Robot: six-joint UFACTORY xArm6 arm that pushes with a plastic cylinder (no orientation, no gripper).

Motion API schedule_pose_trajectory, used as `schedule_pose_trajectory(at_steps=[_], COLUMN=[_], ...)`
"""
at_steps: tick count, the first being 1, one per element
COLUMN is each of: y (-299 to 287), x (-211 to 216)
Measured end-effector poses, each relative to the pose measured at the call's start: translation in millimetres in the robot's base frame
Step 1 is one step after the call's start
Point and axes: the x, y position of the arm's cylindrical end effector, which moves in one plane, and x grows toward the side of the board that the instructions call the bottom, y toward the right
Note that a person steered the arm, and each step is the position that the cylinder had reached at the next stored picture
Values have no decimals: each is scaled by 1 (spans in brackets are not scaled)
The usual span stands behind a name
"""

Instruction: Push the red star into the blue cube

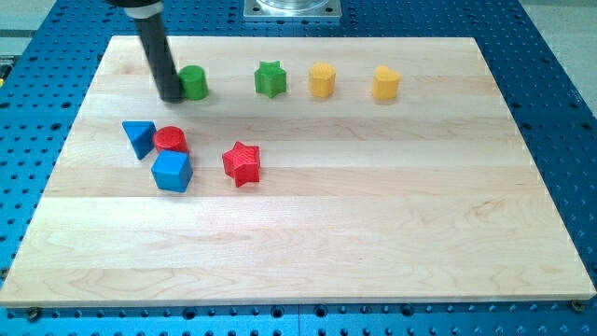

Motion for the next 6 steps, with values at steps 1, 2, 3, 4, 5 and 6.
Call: schedule_pose_trajectory(at_steps=[1,2,3,4,5,6], y=[46,29,-39,-11,26,53], x=[0,-6,-11,-71,-72,-71])
